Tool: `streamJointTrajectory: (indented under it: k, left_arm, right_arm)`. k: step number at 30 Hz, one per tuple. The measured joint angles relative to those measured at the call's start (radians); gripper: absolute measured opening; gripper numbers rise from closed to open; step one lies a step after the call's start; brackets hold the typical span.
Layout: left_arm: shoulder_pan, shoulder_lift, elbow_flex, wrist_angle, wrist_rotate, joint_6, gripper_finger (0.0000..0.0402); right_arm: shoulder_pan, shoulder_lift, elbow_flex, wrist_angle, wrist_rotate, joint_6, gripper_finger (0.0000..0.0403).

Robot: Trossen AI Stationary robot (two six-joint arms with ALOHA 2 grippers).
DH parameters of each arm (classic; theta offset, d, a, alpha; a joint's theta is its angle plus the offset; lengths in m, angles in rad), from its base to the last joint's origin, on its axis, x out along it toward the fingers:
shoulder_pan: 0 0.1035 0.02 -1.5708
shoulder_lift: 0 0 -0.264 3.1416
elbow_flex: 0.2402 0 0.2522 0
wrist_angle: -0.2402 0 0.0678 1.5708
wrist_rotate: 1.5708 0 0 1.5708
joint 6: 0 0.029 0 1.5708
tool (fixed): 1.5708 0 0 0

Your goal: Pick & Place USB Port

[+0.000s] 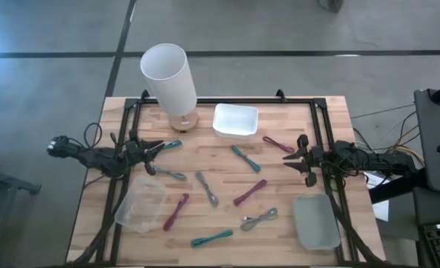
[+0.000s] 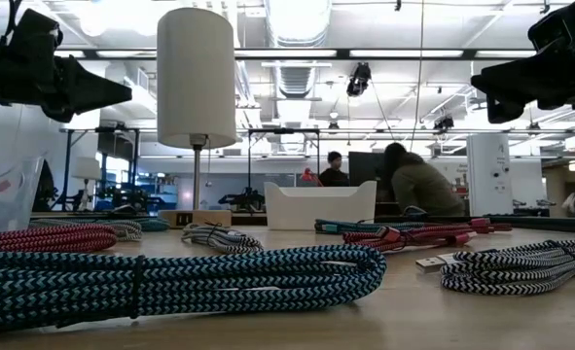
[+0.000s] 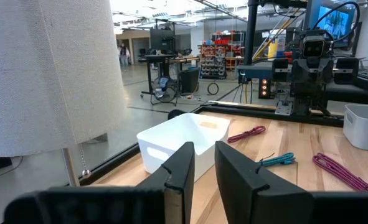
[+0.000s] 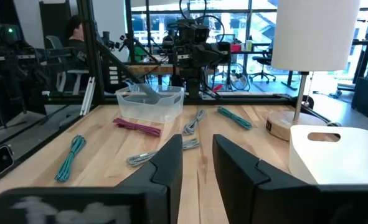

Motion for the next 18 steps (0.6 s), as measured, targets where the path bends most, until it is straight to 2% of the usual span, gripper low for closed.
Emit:
streamJointTrajectory:
  k: [8, 18]
  left_arm:
    - [0.0, 0.0, 0.0, 0.0, 0.0, 0.0, 0.0071]
    - [0.0, 0.0, 0.0, 0.0, 0.0, 0.0, 0.0071]
  right_arm:
    - [0.0, 0.0, 0.0, 0.0, 0.0, 0.0, 0.0068]
    - [0.0, 0.0, 0.0, 0.0, 0.0, 0.0, 0.0081]
